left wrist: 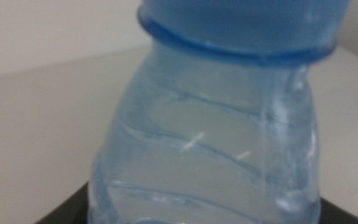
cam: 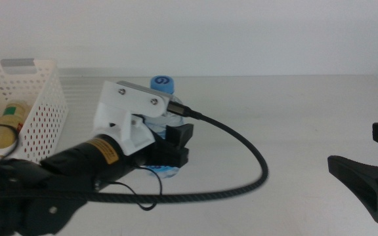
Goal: Use arms to grab the bottles and put them into the dustbin to the left of the table.
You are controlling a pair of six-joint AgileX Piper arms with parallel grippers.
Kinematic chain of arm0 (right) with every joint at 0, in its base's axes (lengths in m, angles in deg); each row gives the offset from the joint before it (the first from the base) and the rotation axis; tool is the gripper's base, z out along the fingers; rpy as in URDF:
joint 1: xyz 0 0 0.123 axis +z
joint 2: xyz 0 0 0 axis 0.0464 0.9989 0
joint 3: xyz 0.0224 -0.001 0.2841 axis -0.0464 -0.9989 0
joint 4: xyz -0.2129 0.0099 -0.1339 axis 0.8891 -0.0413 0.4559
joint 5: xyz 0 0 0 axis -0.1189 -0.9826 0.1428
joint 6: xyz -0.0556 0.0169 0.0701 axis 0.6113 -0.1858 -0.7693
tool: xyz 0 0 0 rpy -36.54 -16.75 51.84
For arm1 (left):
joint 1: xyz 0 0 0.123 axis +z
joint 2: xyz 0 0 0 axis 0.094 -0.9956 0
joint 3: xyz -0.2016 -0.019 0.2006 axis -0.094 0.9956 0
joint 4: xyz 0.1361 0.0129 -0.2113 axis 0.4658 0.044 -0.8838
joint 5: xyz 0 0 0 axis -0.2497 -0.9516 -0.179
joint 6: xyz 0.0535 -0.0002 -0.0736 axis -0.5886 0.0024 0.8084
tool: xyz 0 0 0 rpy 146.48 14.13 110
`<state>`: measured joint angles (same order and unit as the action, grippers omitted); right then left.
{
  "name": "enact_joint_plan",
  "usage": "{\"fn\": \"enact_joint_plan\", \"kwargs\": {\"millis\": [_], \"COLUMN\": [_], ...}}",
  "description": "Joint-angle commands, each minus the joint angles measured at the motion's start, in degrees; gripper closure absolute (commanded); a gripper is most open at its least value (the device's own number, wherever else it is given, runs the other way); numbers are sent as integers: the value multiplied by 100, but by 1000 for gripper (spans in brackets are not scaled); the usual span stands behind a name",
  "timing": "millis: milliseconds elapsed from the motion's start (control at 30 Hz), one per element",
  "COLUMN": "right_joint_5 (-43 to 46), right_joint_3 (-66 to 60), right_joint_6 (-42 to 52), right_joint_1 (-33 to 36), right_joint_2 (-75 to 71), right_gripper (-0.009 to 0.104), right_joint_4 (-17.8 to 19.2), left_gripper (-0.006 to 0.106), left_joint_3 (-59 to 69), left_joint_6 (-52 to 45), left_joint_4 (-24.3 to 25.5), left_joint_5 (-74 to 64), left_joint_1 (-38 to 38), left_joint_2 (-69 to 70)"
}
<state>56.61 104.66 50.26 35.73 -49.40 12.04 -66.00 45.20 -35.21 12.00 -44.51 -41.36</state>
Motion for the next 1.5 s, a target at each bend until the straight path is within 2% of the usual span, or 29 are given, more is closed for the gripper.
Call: {"fn": "enact_joint_plan", "kwargs": {"millis": [0, 367, 800, 933, 1200, 1467], "right_joint_5": [402, 402, 402, 402, 402, 402], "right_joint_3": [139, 139, 139, 139, 139, 139], "right_joint_6": [72, 72, 72, 72, 72, 72], "right_joint_1": [14, 14, 14, 14, 14, 14], "right_joint_2": [2, 2, 2, 2, 2, 2], "right_gripper": [26, 26, 26, 26, 26, 26], "right_joint_4": [54, 54, 54, 54, 54, 54], "left_gripper": [106, 106, 106, 106, 106, 106], "left_joint_3": [-260, -1515, -3758, -4317, -5179, -5818], "left_joint_6": [-24, -44, -725, -997, -1470, -1602], "left_joint_4": [-117, -8, 40, 18, -34, -12], "left_joint_5": [-93, -3571, -7033, -7534, -8067, -8324], "left_joint_1": [102, 1161, 3362, 4077, 5038, 5458], "left_joint_2": [465, 705, 405, 86, -751, -1757]}}
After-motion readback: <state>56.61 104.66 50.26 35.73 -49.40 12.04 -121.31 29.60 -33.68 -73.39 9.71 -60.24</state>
